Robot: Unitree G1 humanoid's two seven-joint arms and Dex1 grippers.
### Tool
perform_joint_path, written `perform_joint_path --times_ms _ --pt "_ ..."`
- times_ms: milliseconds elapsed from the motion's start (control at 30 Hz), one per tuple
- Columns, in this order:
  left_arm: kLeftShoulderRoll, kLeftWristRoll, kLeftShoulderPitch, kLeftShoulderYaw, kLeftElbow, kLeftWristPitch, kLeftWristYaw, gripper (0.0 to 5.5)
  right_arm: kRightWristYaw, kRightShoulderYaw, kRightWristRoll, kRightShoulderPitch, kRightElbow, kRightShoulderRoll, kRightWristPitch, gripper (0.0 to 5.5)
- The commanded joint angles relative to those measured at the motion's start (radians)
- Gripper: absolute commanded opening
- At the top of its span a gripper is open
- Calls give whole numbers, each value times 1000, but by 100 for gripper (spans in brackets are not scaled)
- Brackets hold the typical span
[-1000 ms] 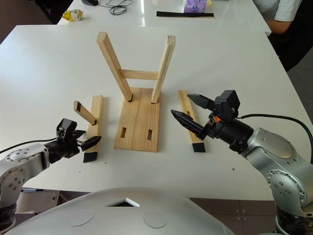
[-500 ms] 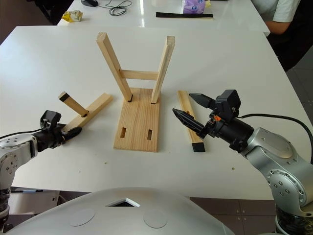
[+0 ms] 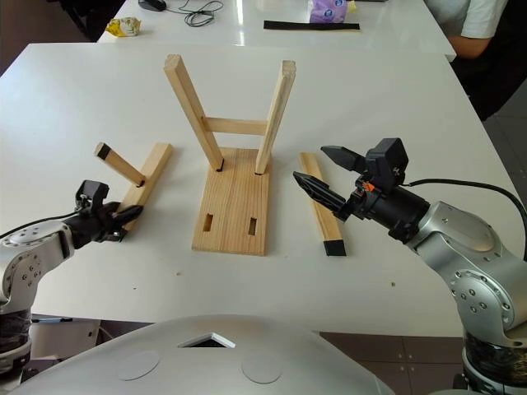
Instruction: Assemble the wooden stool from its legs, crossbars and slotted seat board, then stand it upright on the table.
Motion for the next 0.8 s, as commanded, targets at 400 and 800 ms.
perform_joint_path --times_ms 400,800 --pt "-52 -17 -577 255 333 -210 111 206 77 -1 -40 -152 141 -36 -16 398" --pt "-59 -573 -782 285 114 -103 -128 206 211 -75 110 -342 294 -74 30 398"
